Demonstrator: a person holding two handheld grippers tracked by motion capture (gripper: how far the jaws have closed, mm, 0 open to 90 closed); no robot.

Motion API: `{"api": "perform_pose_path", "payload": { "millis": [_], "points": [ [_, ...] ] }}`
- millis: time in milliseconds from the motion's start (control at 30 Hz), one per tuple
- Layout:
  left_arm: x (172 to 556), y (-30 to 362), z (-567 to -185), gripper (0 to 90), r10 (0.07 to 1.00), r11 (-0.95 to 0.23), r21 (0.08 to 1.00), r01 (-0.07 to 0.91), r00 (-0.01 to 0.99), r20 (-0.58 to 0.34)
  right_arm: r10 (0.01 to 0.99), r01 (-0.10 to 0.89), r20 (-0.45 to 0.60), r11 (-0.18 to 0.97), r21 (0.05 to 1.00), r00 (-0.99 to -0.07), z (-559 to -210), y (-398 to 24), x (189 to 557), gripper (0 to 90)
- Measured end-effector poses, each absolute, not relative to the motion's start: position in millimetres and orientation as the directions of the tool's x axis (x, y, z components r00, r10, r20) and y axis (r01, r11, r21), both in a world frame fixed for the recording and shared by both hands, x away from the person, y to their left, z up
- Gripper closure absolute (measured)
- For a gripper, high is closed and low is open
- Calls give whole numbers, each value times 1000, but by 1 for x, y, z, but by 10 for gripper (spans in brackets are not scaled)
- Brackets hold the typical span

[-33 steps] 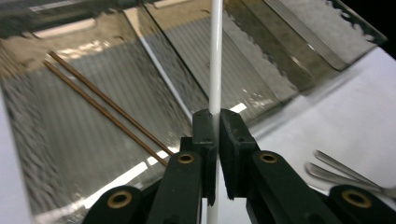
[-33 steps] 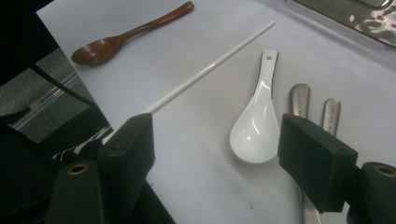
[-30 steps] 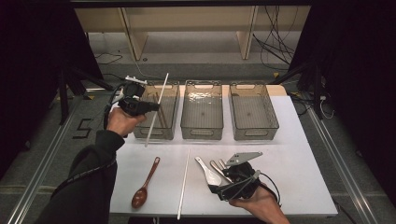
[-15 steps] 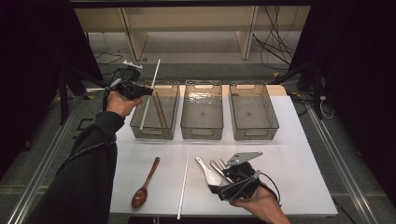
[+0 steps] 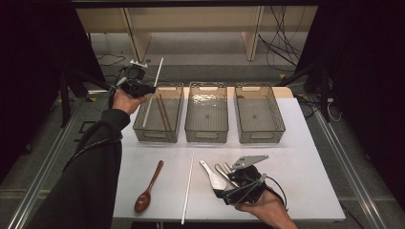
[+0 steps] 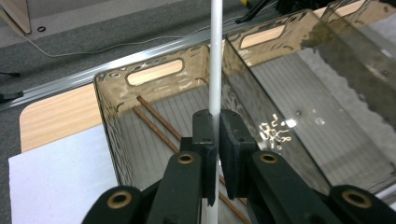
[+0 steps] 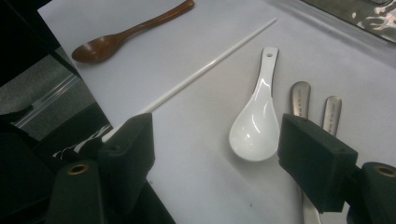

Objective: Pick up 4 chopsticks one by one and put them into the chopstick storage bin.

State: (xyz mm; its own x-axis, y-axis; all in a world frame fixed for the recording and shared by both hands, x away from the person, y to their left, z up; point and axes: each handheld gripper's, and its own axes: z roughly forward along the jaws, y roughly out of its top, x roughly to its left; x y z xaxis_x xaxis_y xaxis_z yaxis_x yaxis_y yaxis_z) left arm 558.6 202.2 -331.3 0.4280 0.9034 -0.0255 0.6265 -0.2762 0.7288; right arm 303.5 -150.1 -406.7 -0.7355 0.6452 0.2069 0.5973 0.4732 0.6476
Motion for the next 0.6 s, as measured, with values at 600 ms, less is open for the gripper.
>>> {"api": "perform_pose_path", "payload": {
  "millis": [600],
  "points": [
    [557,195,-374,836,898,-322,690,648,440,6,644,597,208,472,649,-736,-408,-149,304,280]
  ]
}}
